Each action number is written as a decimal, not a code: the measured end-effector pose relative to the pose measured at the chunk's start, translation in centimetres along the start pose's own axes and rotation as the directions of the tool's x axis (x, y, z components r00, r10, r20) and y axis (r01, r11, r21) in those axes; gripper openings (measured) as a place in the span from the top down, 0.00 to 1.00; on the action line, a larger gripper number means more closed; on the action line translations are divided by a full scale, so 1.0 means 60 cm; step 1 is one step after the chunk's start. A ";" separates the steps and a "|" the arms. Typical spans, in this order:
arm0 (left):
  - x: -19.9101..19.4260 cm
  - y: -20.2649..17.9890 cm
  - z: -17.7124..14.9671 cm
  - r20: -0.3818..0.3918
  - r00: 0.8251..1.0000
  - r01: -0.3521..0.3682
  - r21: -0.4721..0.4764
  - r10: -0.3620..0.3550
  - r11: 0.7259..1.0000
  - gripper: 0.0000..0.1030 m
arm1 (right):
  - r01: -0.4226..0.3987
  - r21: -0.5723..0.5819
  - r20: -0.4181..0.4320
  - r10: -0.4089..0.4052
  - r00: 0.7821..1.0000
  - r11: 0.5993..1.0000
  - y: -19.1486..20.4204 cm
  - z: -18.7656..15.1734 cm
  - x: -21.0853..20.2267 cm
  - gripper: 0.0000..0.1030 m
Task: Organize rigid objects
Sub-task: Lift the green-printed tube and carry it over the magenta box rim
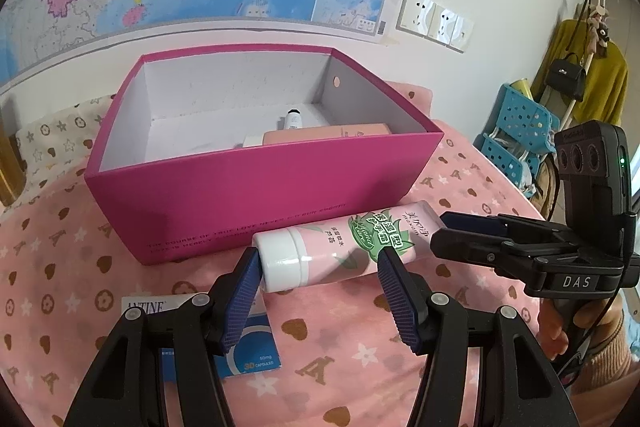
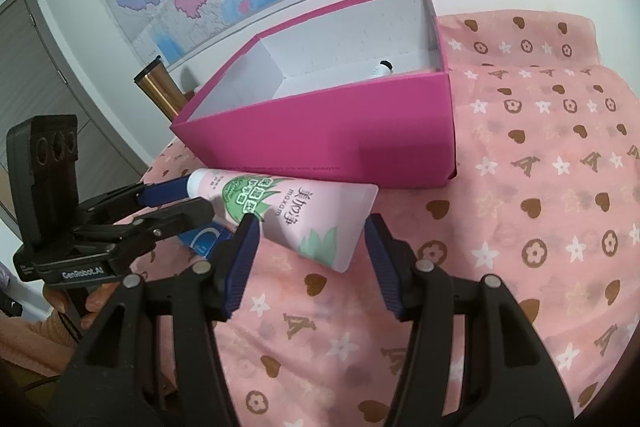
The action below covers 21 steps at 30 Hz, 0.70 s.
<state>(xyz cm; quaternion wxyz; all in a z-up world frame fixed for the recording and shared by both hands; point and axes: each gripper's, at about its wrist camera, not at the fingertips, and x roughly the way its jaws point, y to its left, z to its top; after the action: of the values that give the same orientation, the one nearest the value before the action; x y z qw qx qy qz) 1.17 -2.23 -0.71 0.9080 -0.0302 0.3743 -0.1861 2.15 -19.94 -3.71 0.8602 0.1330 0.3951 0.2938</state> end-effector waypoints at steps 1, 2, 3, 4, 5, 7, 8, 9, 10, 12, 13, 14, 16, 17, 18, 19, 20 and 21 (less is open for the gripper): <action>-0.001 0.000 0.000 0.002 1.000 0.001 0.001 -0.001 1.000 0.42 | 0.000 -0.001 0.002 0.000 1.000 1.000 0.000 0.001 -0.001 0.44; -0.002 -0.001 0.000 0.004 1.000 0.002 0.002 -0.002 1.000 0.42 | 0.000 -0.002 0.004 0.000 1.000 1.000 0.001 0.000 -0.002 0.44; -0.003 -0.001 0.001 0.006 1.000 0.003 0.003 -0.003 1.000 0.42 | 0.001 -0.003 0.005 0.000 1.000 1.000 0.001 0.001 -0.003 0.44; -0.005 -0.002 0.001 0.008 1.000 0.004 0.003 -0.004 1.000 0.42 | 0.000 -0.003 0.006 0.000 1.000 1.000 0.001 0.001 -0.004 0.44; -0.006 -0.003 0.001 0.011 1.000 0.006 0.005 -0.006 1.000 0.42 | 0.000 -0.003 0.008 0.001 1.000 1.000 0.001 0.002 -0.005 0.44; -0.008 -0.005 0.003 0.016 1.000 0.007 0.008 -0.007 1.000 0.42 | 0.000 -0.005 0.011 0.000 1.000 1.000 0.001 0.003 -0.007 0.44; -0.009 -0.006 0.004 0.019 1.000 0.009 0.009 -0.009 1.000 0.42 | 0.001 -0.006 0.013 -0.001 1.000 1.000 0.002 0.003 -0.008 0.44; -0.010 -0.007 0.004 0.021 1.000 0.010 0.010 -0.010 1.000 0.42 | 0.002 -0.006 0.016 -0.002 1.000 1.000 0.002 0.003 -0.009 0.44; -0.011 -0.007 0.005 0.023 1.000 0.010 0.010 -0.011 1.000 0.42 | 0.001 -0.007 0.019 -0.001 1.000 1.000 0.002 0.004 -0.011 0.44; -0.014 -0.008 0.006 0.027 1.000 0.015 0.010 -0.016 1.000 0.42 | -0.001 -0.009 0.024 0.001 1.000 1.000 0.003 0.004 -0.014 0.44; -0.015 -0.009 0.007 0.030 0.999 0.015 0.011 -0.016 1.000 0.42 | 0.001 -0.011 0.027 0.000 1.000 1.000 0.003 0.005 -0.016 0.44; -0.017 -0.010 0.008 0.034 0.999 0.015 0.013 -0.016 1.000 0.42 | 0.000 -0.013 0.029 0.000 1.000 1.000 0.005 0.005 -0.018 0.44; -0.021 -0.012 0.011 0.041 0.999 0.017 0.014 -0.018 1.000 0.42 | -0.001 -0.016 0.036 0.001 0.999 1.000 0.005 0.008 -0.022 0.44; -0.024 -0.013 0.013 0.045 0.999 0.018 0.015 -0.019 1.000 0.42 | 0.000 -0.018 0.039 0.001 0.999 1.000 0.006 0.010 -0.023 0.44; -0.025 -0.012 0.015 0.048 0.999 0.019 0.015 -0.020 1.000 0.42 | 0.000 -0.021 0.043 0.001 0.999 1.000 0.008 0.011 -0.026 0.44; -0.026 -0.012 0.016 0.052 0.998 0.021 0.016 -0.022 1.000 0.42 | -0.001 -0.023 0.046 0.002 0.999 1.000 0.009 0.012 -0.027 0.44; -0.027 -0.012 0.017 0.055 0.998 0.023 0.019 -0.024 1.000 0.42 | 0.000 -0.025 0.049 0.001 0.999 1.000 0.010 0.013 -0.029 0.44; -0.029 -0.013 0.018 0.057 0.998 0.022 0.021 -0.023 1.000 0.42 | 0.002 -0.028 0.051 -0.001 0.999 1.000 0.011 0.014 -0.031 0.44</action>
<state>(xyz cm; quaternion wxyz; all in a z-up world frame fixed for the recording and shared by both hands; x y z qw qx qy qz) 0.57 -2.40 1.36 0.9164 -0.0308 0.3457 -0.1992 1.55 -20.55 -1.76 0.8719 0.1281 0.3690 0.2952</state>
